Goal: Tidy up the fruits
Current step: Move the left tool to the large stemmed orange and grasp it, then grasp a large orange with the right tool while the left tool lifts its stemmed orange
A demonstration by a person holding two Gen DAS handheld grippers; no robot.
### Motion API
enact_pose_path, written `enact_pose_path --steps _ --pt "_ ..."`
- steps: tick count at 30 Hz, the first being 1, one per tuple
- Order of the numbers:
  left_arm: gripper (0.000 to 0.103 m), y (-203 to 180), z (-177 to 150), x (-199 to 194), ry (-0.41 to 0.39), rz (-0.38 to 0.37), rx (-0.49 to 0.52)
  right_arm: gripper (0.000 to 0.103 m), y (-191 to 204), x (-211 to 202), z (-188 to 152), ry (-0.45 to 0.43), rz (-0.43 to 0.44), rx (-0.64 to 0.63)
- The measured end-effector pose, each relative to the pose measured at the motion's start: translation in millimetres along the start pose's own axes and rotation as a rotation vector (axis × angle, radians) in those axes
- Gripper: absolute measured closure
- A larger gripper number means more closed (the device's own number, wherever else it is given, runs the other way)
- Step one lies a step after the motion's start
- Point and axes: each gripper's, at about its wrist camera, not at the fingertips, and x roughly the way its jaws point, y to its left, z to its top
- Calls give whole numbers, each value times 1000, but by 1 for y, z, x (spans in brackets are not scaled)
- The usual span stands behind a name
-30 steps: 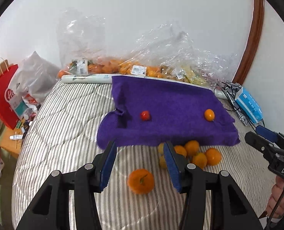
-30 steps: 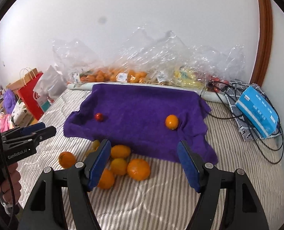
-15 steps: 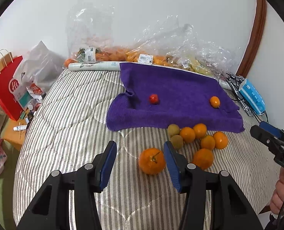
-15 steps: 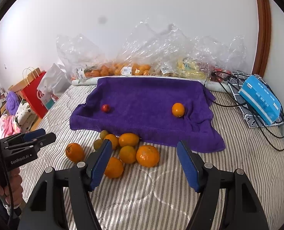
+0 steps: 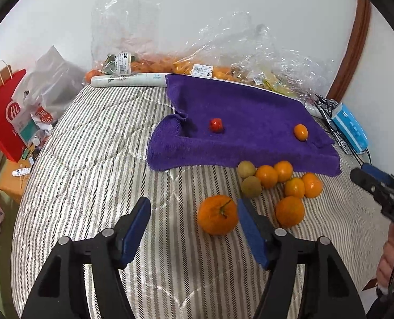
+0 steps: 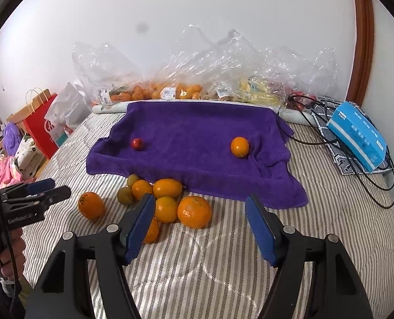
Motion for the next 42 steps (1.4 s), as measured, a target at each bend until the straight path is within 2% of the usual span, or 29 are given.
enact_pose_path --steps 7,21,23,25,26,36,42 --pt "36 0 -9 14 54 -67 9 32 -4 6 -4 3 6 10" --pt "39 -28 -12 55 101 -41 55 33 -11 24 -19 45 2 10" --pt "47 -30 -12 58 103 -35 59 36 -12 29 -20 52 2 12" --pt "60 -31 -12 60 103 -37 61 38 -12 34 -22 58 7 17" --pt "61 -30 -12 60 100 -34 61 39 -12 36 -22 61 14 19" --pt "62 -24 -8 62 78 -50 53 48 -3 62 -26 91 44 0" --pt "62 -17 -7 63 78 -69 37 61 -3 75 -26 114 55 -3"
